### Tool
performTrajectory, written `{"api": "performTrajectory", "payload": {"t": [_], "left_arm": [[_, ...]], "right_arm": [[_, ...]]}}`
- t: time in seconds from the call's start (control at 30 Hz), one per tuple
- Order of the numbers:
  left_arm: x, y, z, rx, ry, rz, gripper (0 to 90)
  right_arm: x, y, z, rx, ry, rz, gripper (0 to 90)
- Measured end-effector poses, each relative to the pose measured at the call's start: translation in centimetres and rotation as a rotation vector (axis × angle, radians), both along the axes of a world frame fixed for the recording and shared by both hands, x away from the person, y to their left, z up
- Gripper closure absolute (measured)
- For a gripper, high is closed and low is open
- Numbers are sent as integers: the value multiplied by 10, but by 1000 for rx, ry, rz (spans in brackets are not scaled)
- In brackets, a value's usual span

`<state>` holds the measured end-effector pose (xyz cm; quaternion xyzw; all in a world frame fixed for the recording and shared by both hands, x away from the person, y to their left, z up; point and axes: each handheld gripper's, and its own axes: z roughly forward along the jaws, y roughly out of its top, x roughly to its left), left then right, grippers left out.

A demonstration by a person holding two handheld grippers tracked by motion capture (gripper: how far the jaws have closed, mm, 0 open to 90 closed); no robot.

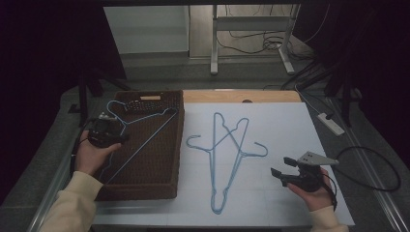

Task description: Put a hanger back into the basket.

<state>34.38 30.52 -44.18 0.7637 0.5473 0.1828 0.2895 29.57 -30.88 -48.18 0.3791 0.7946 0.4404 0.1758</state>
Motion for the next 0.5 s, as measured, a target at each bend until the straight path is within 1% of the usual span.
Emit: {"api": "performTrajectory", "payload": {"t": [0.07,0.1,0.13,0.23,0.27,0.3,0.4,0.5], "left_arm": [[-6,-2,6,-31,-36,-15,458],[-13,-4,11,-72,-70,-41,441],[-17,-6,14,-88,-88,-58,434],[-28,-12,19,-127,-133,-99,414],[-28,-12,19,-127,-133,-99,410],[-33,-15,21,-150,-151,-117,410],[-45,-21,26,-193,-197,-149,397],[-56,-26,31,-223,-234,-183,382]], "right_arm": [[0,0,0,1,0,1,300],[0,0,0,2,1,2,299],[0,0,0,3,2,2,299],[1,0,0,7,3,1,299],[1,0,0,7,3,1,299],[2,0,0,9,4,0,298],[2,-1,0,11,8,-2,297],[2,-2,0,11,8,-4,297]]}}
